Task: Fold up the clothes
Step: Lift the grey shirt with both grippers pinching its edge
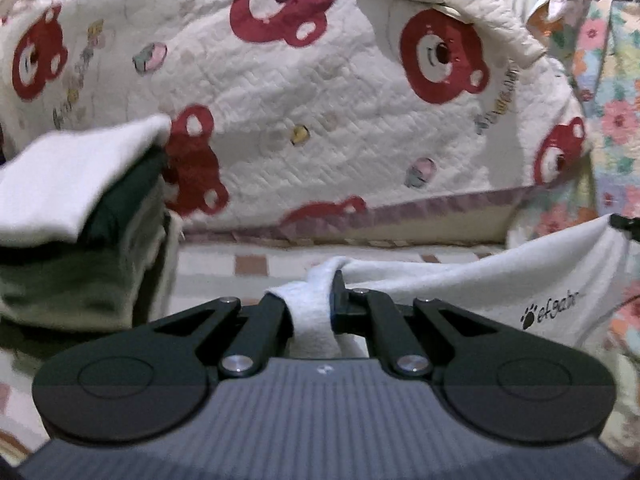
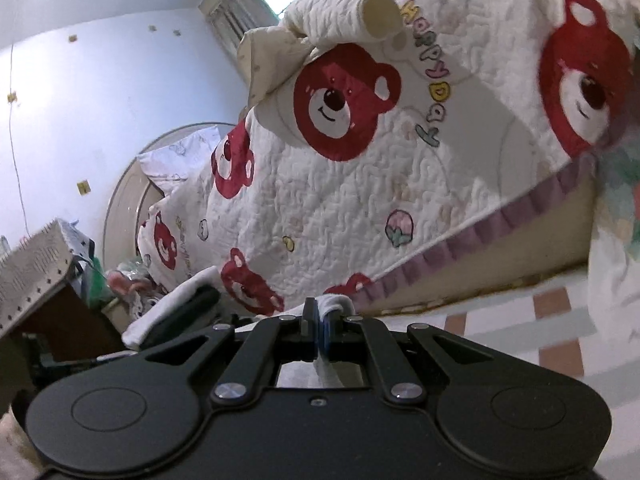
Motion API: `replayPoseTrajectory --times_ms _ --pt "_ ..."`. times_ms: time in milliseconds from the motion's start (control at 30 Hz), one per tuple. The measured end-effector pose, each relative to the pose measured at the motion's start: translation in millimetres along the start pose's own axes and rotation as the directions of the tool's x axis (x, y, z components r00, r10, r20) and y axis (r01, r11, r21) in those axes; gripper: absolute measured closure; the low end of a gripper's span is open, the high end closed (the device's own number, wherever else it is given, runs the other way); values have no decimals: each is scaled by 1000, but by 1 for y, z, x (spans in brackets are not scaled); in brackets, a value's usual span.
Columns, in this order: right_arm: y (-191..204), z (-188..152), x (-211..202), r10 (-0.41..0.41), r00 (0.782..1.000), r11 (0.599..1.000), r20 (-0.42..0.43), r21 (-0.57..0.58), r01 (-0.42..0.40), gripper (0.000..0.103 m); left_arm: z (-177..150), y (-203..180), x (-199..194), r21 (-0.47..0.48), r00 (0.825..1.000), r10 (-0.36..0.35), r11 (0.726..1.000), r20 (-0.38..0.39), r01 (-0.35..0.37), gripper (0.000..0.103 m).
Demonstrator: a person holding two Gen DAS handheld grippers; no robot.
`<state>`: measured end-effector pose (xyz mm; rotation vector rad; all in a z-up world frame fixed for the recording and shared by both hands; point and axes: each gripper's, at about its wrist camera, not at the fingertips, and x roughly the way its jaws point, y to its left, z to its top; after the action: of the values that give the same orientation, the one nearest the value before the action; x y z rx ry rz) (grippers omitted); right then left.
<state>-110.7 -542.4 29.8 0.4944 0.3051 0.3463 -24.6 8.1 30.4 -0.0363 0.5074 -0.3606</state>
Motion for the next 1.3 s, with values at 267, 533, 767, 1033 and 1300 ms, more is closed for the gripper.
replayPoseTrajectory --times_ms 267,533,767,1033,1300 --pt "-7 55 56 23 999 999 45 -34 -21 98 45 18 42 -88 990 52 995 127 -41 101" --pt "4 62 62 52 994 998 97 -42 -48 98 54 26 27 -132 980 57 991 193 -32 101" --pt "2 35 34 61 997 996 42 56 -63 98 21 16 -11 -113 996 33 993 88 -23 101" --pt "-4 27 46 38 991 999 -125 19 -36 98 2 31 8 -113 999 26 993 -48 -31 101" --pt "-60 42 121 61 983 982 -172 186 -28 98 24 42 85 -77 995 86 993 -46 -89 101"
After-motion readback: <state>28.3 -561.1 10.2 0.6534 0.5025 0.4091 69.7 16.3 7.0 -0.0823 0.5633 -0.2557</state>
